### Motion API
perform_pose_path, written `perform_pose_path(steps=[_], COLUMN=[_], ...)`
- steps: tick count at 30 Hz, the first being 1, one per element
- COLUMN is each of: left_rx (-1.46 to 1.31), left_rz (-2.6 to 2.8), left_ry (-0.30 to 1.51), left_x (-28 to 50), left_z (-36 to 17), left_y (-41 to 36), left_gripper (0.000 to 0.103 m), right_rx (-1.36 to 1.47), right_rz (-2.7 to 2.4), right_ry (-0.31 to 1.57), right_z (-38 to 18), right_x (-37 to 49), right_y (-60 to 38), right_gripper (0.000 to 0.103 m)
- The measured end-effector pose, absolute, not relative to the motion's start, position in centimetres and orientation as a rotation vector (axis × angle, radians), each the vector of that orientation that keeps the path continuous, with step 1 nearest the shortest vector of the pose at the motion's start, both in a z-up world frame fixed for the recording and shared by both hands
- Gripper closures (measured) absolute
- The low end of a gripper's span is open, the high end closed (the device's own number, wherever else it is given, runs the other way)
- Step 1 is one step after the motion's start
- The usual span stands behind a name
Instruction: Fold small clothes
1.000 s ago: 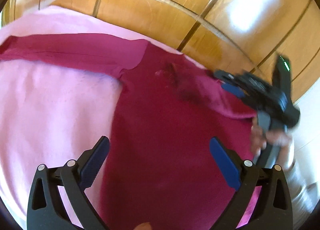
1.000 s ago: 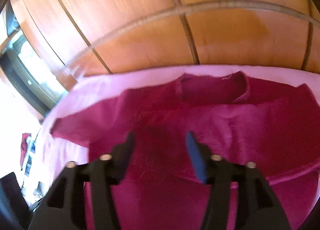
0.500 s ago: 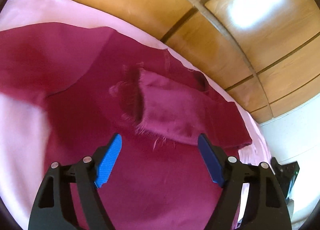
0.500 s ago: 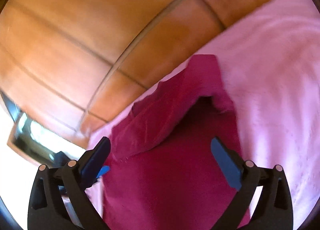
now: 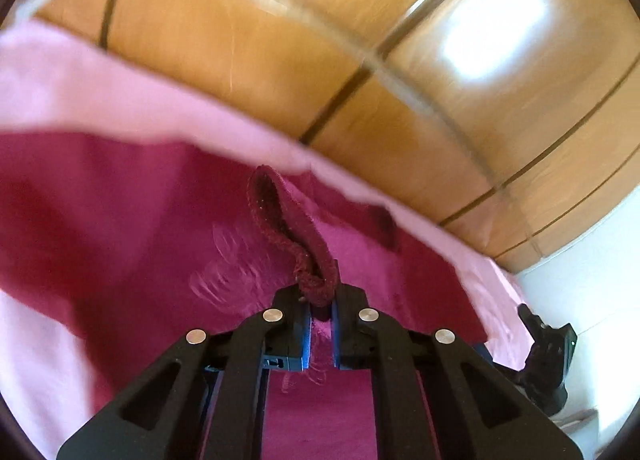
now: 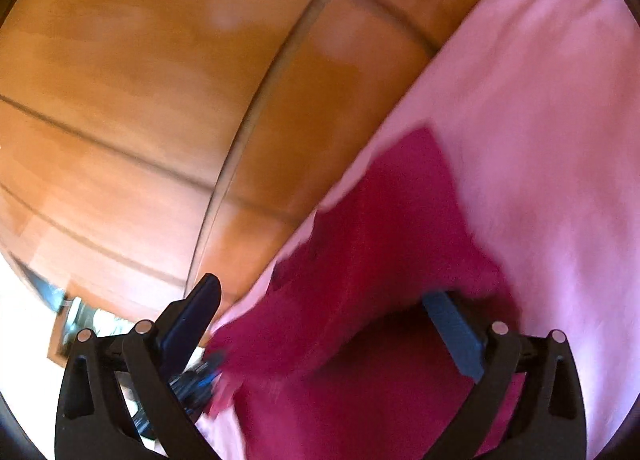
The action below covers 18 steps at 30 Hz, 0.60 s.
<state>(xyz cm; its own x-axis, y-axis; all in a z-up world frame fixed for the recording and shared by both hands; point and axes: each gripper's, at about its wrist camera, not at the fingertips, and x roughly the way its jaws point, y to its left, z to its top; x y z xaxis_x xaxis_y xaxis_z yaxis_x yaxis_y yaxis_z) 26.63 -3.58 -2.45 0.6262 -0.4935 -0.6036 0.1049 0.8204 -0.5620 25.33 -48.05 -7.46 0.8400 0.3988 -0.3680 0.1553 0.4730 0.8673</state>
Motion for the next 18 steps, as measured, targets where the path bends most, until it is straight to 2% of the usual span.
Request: perform_pose_path(steps=[4, 9, 13, 18], left_rx=[-0.417, -0.309, -0.292, -0.241], left_rz=[-0.303, -0.233, -0.248, -0.27], left_ry=[0.849, 0.992, 0.941, 0.852], left_x=[26.4, 27.1, 26.8, 26.1], left_z=[-3.5, -8.9, -8.0, -5.9], left_y=[-2.5, -3.1, -3.5, -3.9], left_gripper=[0.097, 0.097, 0.097, 0.097], right_rx=[1.088, 0.941, 0.831, 0.617], right_rz=[0.178, 0.162, 0.191, 0.203], right_ry=[0.626, 0.685, 0.758, 0.707], right_z=[-9.3, -8.8, -6.8, -2.3], right_x=[24.9, 23.5, 22.2, 22.1], right_y=[-47.5, -45.8, -44.9, -42.0], right_gripper=[0.003, 0.003, 0.003, 0.003])
